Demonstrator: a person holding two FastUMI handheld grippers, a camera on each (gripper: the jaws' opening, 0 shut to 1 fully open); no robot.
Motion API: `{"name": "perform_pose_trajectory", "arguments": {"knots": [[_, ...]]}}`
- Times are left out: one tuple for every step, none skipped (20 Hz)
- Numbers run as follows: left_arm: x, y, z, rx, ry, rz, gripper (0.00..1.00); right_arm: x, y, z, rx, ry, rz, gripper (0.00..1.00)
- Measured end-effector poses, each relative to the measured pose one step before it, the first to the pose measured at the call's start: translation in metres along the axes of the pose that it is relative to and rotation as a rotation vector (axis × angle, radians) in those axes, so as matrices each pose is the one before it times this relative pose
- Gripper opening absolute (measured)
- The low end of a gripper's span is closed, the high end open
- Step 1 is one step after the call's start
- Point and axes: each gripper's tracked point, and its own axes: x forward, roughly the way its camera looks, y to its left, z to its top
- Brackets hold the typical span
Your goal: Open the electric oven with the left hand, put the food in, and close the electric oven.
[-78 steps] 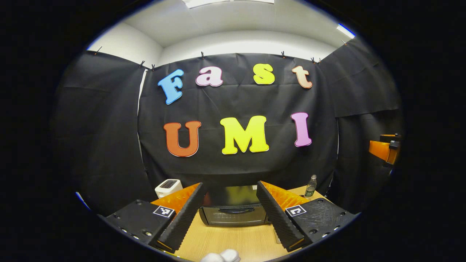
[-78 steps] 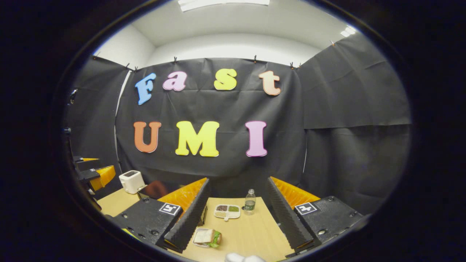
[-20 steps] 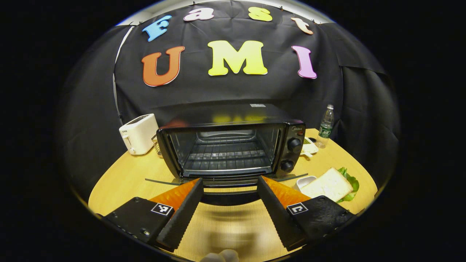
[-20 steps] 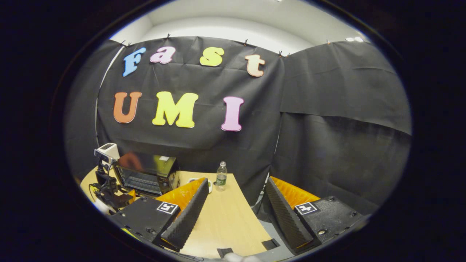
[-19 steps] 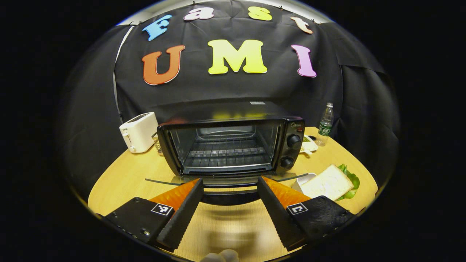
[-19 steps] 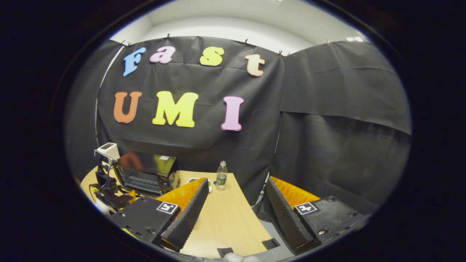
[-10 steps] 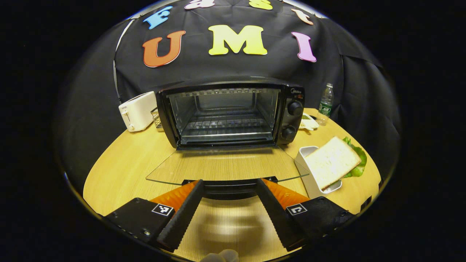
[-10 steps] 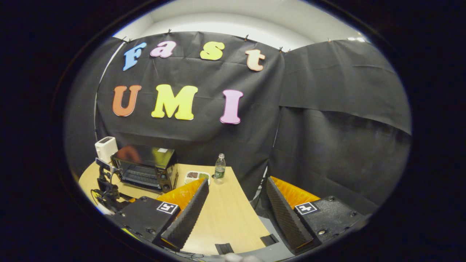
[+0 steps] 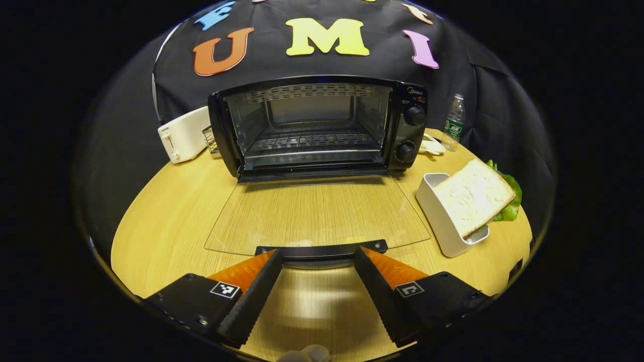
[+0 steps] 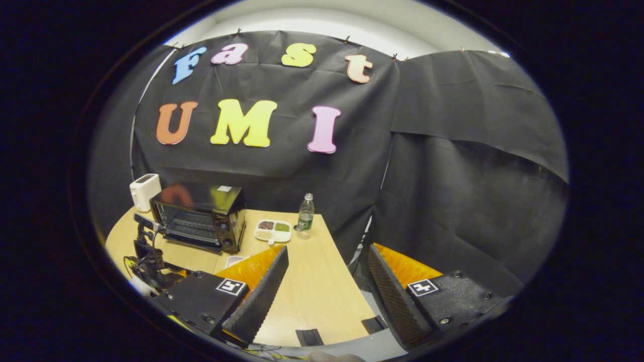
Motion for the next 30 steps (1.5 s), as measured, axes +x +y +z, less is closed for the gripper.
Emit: {"name": "perform_pose_trajectory", "arguments": {"knots": [[-0.00108, 0.00071, 0.00287, -0.00113, -0.01015, -0.00038, 0.97, 0.00249, 0.00158, -0.00088, 0.00539, 0.00476, 0.00334, 1.00], [-0.00034, 0.00086, 0.00377, -0.00676, -0.01245, -0.00768, 0.97, 0.00093, 0.00164, 0.00043, 0.00544, -0.00027, 0.00422, 1.00], [-0.00428, -0.00236, 0.00207, -0.00951, -0.00539, -0.01439, 0.96, 0.00235, 0.00143, 0.00157, 0.00258, -0.00242, 0.00451, 1.00], [-0.00465, 0.00209, 0.00359, -0.00570, -0.00830, -0.00251, 0.96, 0.00304, 0.00116, 0.00019, -0.00025, -0.00290, 0.00460, 1.00], [-0.00621, 0.00300, 0.00507, -0.00449, -0.01390, -0.00127, 0.96, 0.00304, 0.00202, -0.00017, -0.00252, -0.00077, 0.00744, 1.00], [-0.00683, 0.00319, 0.00851, -0.00249, -0.02458, -0.00059, 0.96, 0.00414, 0.00191, -0.00216, -0.00271, 0.00348, 0.00805, 1.00], [-0.00826, 0.00262, 0.00735, 0.00316, -0.02503, 0.00051, 0.96, 0.00339, 0.00253, -0.00318, -0.00219, 0.00448, 0.01190, 1.00], [-0.00963, 0.00351, 0.01060, 0.00760, -0.03012, 0.00269, 0.96, 0.00457, 0.00351, -0.00552, -0.00291, 0.01254, 0.01848, 1.00], [-0.00932, 0.00245, 0.00736, 0.00640, -0.02622, 0.00501, 0.96, 0.00521, 0.00406, -0.00473, -0.00216, 0.00881, 0.02149, 1.00], [-0.01107, 0.00335, 0.01157, 0.00632, -0.03060, 0.00527, 0.96, 0.00773, 0.00300, -0.00502, -0.00718, 0.00914, 0.01423, 1.00], [-0.01036, 0.00214, 0.00966, 0.00357, -0.02613, 0.00289, 0.96, 0.00702, 0.00248, -0.00568, -0.01094, 0.00976, 0.01206, 1.00], [-0.01059, 0.00238, 0.01123, 0.00321, -0.02337, 0.00503, 0.95, 0.00744, 0.00398, -0.00772, -0.00662, 0.01413, 0.02170, 1.00], [-0.00865, 0.00191, 0.01005, 0.00141, -0.02454, 0.00389, 0.96, 0.00751, 0.00623, -0.00587, -0.00087, 0.01598, 0.03120, 1.00], [-0.00990, 0.00320, 0.01295, -0.00070, -0.02941, 0.00607, 0.96, 0.00914, 0.00712, -0.00951, 0.00085, 0.01868, 0.03051, 1.00], [-0.00940, 0.00142, 0.01314, -0.00351, -0.02706, 0.00384, 0.96, 0.00933, 0.00617, -0.00902, 0.00354, 0.02485, 0.03319, 1.00], [-0.00847, 0.00106, 0.01289, -0.00337, -0.02300, 0.00349, 0.96, 0.01021, 0.00695, -0.00932, 0.00762, 0.02237, 0.03949, 1.00], [-0.00770, 0.00108, 0.01304, -0.00434, -0.02615, 0.00657, 0.96, 0.00990, 0.00645, -0.00911, 0.01249, 0.02568, 0.03757, 0.96], [-0.00903, 0.00080, 0.01420, -0.00382, -0.02300, 0.00507, 0.95, 0.01257, 0.00700, -0.01055, 0.01372, 0.03348, 0.04717, 1.00], [-0.00718, 0.00017, 0.01190, -0.00288, -0.02541, 0.00777, 0.95, 0.01202, 0.00643, -0.00954, 0.01732, 0.03197, 0.04256, 1.00], [-0.00618, 0.00032, 0.01301, -0.00408, -0.02257, 0.00847, 0.96, 0.01230, 0.00359, -0.00742, 0.01873, 0.03051, 0.03917, 0.95], [-0.00908, 0.00045, 0.01264, -0.00280, -0.02078, 0.00664, 0.96, 0.01308, 0.00489, -0.00646, 0.01953, 0.02907, 0.04021, 1.00], [-0.00610, -0.00040, 0.01173, 0.00278, -0.01835, 0.00882, 0.96, 0.01279, 0.00372, -0.00435, 0.02338, 0.03025, 0.03846, 1.00], [-0.00640, 0.00198, 0.01054, 0.00275, -0.01484, 0.01188, 0.95, 0.01177, 0.00131, -0.00356, 0.02398, 0.02980, 0.03318, 0.99], [-0.00372, 0.00053, 0.00987, 0.00146, -0.01437, 0.01126, 0.95, 0.01040, 0.00175, -0.00410, 0.02373, 0.02661, 0.03708, 0.96], [-0.00252, 0.00250, 0.00856, 0.00469, -0.01419, 0.01397, 0.95, 0.01258, 0.00215, -0.00247, 0.02456, 0.02994, 0.03609, 0.96], [-0.00275, 0.00105, 0.00730, -0.00090, -0.01492, 0.01041, 0.95, 0.01185, 0.00226, 0.00150, 0.02496, 0.02278, 0.02669, 0.96], [-0.00264, -0.00089, 0.00804, 0.00055, -0.01766, 0.01274, 0.95, 0.01005, 0.00109, 0.00107, 0.01287, 0.02110, 0.02255, 0.96], [0.00064, 0.00374, 0.00419, 0.00230, -0.00267, 0.01948, 0.96, 0.00926, -0.00014, 0.00207, 0.00307, 0.01838, 0.01791, 0.95], [-0.00115, 0.00268, 0.00009, 0.00004, 0.00319, 0.01907, 0.95, 0.01009, -0.00001, 0.00304, 0.00500, 0.00896, 0.01867, 0.96], [-0.00116, 0.00126, 0.00236, -0.00173, -0.00042, 0.01417, 0.95, 0.00890, 0.00142, 0.00021, 0.00369, 0.02311, 0.02314, 0.96]]}}
